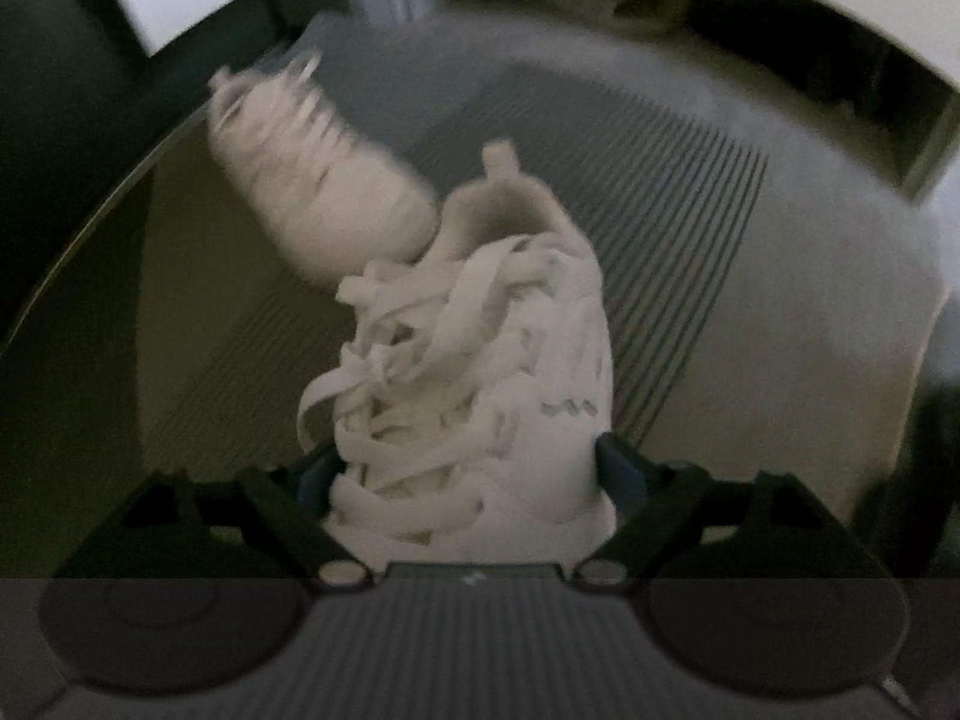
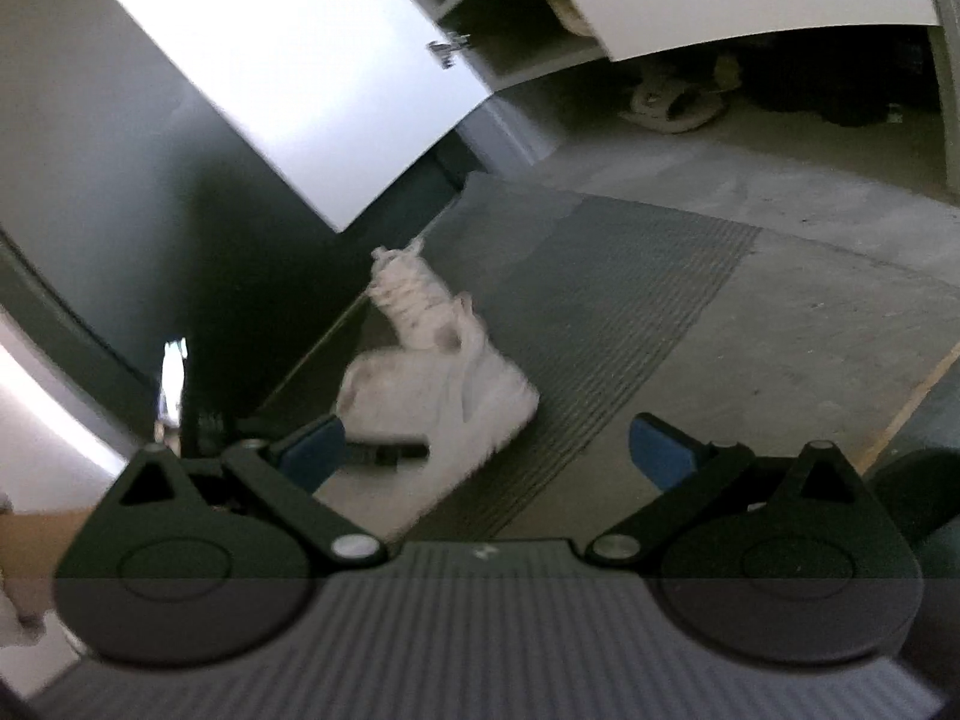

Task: Organize scattered shoes
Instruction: 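Lift the white sneaker with the left tool, lower it onto the floor and open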

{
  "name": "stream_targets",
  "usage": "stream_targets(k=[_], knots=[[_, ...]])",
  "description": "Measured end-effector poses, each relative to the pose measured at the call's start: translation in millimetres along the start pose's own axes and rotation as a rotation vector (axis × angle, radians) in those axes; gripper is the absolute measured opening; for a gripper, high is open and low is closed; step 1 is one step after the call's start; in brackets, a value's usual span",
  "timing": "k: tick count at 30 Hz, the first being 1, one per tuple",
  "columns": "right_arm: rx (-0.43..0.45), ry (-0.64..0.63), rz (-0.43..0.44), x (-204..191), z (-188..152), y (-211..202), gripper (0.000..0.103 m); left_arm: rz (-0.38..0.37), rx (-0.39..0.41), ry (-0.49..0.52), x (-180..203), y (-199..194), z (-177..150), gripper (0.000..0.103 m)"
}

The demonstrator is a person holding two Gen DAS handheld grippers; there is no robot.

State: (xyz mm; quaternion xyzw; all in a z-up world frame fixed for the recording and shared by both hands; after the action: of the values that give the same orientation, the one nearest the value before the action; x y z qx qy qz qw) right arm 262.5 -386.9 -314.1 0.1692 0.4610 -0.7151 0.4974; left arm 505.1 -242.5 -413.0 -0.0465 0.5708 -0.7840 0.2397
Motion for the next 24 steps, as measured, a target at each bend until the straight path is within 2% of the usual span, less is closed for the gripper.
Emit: stream_targets(k=[4, 5, 6, 8, 10, 13, 15, 17, 19, 21, 22, 24], knots=[[-0.03, -0.036, 0.016, -11.8, -11.2, -4.6, 0.103, -0.042, -0.056, -0.065, -12.0, 4.7, -63.5, 0.086], [-0.036, -0.041, 0.015, -13.5, -14.4, -4.7, 0.103, -0.053, -0.064, -0.081, -13.0, 7.4, -76.0, 0.089], [-0.041, -0.045, 0.014, -15.1, -17.6, -4.8, 0.103, -0.048, -0.034, -0.069, -10.6, 5.7, -83.3, 0.09], [-0.073, -0.066, 0.005, -20.2, -20.8, -4.4, 0.103, -0.038, -0.007, -0.036, -4.4, 0.9, -86.0, 0.089], [-0.077, -0.11, 0.011, -31.9, -16.4, -9.1, 0.103, -0.038, 0.013, -0.063, -6.0, -11.6, -83.2, 0.088], [-0.081, -0.173, 0.055, -58.5, -4.0, -27.3, 0.103, -0.056, -0.034, -0.126, -13.1, -25.9, -80.1, 0.082], [-0.082, -0.206, 0.084, -72.7, 3.1, -39.4, 0.103, -0.076, -0.042, -0.151, -13.2, -60.6, -75.1, 0.083], [-0.094, -0.266, 0.109, -93.4, 10.3, -62.5, 0.103, -0.079, -0.023, -0.129, -7.8, -90.6, -74.1, 0.088], [-0.117, -0.306, 0.101, -105.7, 14.1, -78.6, 0.103, -0.082, 0.015, -0.106, -0.4, -122.4, -76.8, 0.092], [-0.135, -0.327, 0.085, -114.3, 17.0, -89.7, 0.103, -0.07, 0.055, -0.085, 9.4, -169.3, -81.8, 0.092], [-0.153, -0.34, 0.079, -123.9, 20.1, -99.1, 0.103, -0.069, 0.061, -0.08, 12.1, -179.7, -82.7, 0.092], [-0.163, -0.365, 0.079, -140.1, 28.1, -114.5, 0.103, -0.052, 0.095, -0.106, 13.4, -220.8, -84.0, 0.093]])
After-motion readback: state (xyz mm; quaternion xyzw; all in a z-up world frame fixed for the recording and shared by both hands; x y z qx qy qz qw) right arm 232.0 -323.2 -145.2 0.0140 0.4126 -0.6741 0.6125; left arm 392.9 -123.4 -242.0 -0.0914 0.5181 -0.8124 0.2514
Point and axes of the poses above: each gripper's, at about its wrist camera, not at the fingertips, and y roughly the way its jaws point, x to its right, z to its top, the point moved 5 cm from there along y, roughly the way its jaws point, and after that the axes turned 8 degrees about y, right-handed, at the moved point
